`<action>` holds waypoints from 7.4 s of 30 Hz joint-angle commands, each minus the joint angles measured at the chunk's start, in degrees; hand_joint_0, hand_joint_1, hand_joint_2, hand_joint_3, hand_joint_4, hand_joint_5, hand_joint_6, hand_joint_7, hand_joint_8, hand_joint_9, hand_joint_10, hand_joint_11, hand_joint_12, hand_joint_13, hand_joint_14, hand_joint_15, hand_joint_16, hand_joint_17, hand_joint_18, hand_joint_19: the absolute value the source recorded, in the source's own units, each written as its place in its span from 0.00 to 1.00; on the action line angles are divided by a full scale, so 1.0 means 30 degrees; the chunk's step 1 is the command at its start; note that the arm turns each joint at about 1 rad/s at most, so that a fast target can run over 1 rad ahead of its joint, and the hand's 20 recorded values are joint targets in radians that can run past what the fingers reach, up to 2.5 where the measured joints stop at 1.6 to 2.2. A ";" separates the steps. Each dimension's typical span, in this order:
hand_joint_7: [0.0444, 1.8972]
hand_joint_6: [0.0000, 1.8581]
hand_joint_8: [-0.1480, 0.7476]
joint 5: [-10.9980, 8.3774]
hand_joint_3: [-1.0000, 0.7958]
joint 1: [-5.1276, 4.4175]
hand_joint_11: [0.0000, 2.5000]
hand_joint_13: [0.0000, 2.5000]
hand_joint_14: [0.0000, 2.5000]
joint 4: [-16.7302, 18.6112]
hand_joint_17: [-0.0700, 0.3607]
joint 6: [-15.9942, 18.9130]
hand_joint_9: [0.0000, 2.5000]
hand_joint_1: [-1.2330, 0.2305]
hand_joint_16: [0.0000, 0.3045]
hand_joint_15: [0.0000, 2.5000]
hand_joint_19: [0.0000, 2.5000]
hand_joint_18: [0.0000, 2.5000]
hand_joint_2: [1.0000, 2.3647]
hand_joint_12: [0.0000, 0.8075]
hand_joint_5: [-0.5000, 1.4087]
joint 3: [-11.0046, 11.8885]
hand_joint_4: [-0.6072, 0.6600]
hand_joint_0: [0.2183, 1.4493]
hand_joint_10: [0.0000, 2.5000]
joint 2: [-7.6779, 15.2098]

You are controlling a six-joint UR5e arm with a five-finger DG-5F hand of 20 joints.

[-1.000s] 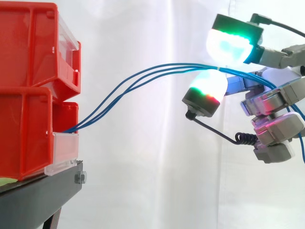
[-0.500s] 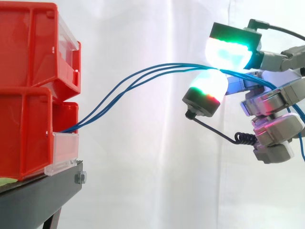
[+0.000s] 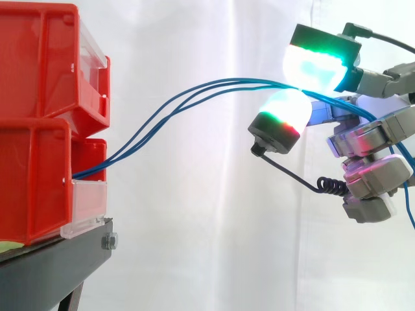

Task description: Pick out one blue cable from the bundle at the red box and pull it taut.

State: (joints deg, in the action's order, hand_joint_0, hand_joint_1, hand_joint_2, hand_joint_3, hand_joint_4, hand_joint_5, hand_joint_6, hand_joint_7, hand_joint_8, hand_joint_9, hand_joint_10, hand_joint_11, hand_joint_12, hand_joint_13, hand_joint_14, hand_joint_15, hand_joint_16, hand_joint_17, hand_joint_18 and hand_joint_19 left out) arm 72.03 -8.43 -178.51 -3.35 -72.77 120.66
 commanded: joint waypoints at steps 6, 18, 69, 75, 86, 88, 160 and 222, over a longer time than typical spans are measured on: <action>0.58 0.50 0.36 -0.0017 0.28 -0.0003 0.61 0.53 0.01 0.0000 0.40 0.0034 0.65 0.20 0.15 0.42 0.34 0.40 0.00 0.41 0.20 -0.0002 0.16 0.48 0.01 -0.0025; 0.46 0.50 0.35 -0.0017 0.28 -0.0003 0.61 0.51 0.01 -0.0029 0.40 0.0034 0.59 0.18 0.15 0.42 0.34 0.38 0.00 0.42 0.17 -0.0002 0.31 0.47 0.01 -0.0025; 0.45 0.44 0.39 -0.0017 0.28 -0.0003 0.58 0.51 0.01 -0.0381 0.44 0.0327 0.61 0.42 0.18 0.44 0.37 0.40 0.00 0.47 0.19 0.0027 0.35 0.26 0.01 -0.0025; 0.47 0.45 0.37 0.0012 0.28 -0.0003 0.58 0.50 0.01 -0.0381 0.43 0.0327 0.61 0.40 0.17 0.45 0.37 0.38 0.00 0.45 0.19 0.0027 0.32 0.35 0.01 -0.0025; 0.48 0.47 0.39 -0.0017 0.36 -0.0003 0.60 0.48 0.01 -0.0381 0.43 0.0327 0.58 0.27 0.17 0.44 0.37 0.37 0.01 0.46 0.18 0.0027 0.35 0.40 0.01 -0.0025; 0.49 0.47 0.39 -0.0017 0.30 -0.0003 0.59 0.48 0.01 -0.0381 0.43 0.0327 0.58 0.25 0.17 0.43 0.37 0.37 0.00 0.45 0.18 0.0027 0.35 0.43 0.01 -0.0025; 0.43 0.48 0.42 -0.0017 0.28 0.0026 0.61 0.47 0.01 -0.0322 0.44 0.0327 0.59 0.30 0.18 0.40 0.37 0.36 0.00 0.46 0.18 0.0144 0.43 0.29 0.01 -0.0025; 0.47 0.51 0.35 -0.0017 0.28 0.0026 0.59 0.50 0.01 -0.0381 0.41 0.0327 0.61 0.16 0.16 0.40 0.36 0.39 0.00 0.41 0.20 0.0174 0.23 0.44 0.01 0.0004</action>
State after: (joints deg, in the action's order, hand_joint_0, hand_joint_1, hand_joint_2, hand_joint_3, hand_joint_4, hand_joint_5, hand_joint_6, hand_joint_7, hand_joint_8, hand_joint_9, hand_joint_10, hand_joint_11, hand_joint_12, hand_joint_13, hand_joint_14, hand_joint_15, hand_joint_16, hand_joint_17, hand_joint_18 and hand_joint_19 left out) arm 71.98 -8.42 -179.65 -2.37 -72.25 120.61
